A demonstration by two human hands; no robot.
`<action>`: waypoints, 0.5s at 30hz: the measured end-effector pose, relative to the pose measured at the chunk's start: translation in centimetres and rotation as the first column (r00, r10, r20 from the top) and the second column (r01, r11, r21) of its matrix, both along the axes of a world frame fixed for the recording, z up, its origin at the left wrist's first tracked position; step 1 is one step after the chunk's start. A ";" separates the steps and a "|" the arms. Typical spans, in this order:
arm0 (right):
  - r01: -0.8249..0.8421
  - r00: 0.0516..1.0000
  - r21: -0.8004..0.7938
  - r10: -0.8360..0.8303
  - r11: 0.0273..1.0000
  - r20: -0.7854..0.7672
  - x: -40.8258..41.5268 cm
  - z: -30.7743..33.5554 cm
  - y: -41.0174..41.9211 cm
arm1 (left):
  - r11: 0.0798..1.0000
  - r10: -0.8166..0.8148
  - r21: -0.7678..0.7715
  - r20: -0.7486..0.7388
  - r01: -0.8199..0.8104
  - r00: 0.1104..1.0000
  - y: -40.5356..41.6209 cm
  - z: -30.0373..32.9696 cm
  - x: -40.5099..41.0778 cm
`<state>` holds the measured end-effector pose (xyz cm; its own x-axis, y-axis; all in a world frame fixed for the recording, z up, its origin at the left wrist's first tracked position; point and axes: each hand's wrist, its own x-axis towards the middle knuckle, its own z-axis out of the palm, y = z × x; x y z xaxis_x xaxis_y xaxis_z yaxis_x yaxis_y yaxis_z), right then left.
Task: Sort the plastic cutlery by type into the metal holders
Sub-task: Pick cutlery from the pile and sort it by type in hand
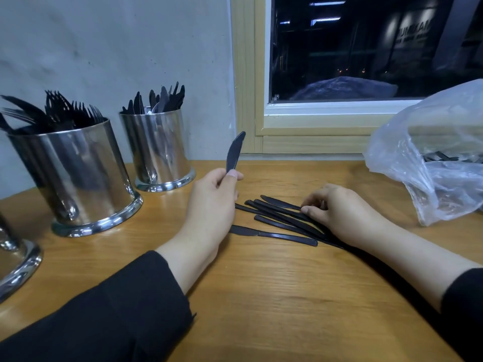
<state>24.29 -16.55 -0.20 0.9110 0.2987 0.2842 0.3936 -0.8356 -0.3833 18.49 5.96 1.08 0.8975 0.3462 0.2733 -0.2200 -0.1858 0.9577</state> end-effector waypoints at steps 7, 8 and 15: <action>0.058 0.990 0.056 -0.050 0.997 -0.131 -0.4 0.8 0.2 | 0.982 -0.087 -0.170 -0.039 0.079 0.995 -0.1 0.3 -2.8; 0.064 0.986 0.057 -0.055 0.996 -0.156 -0.5 1.0 0.2 | 0.983 -0.089 -0.166 -0.045 0.080 0.995 -0.1 0.3 -2.8; 0.070 0.968 0.002 -0.068 0.998 -0.240 -1.1 1.5 0.5 | 0.987 -0.085 -0.143 -0.048 0.077 0.995 0.0 0.5 -2.6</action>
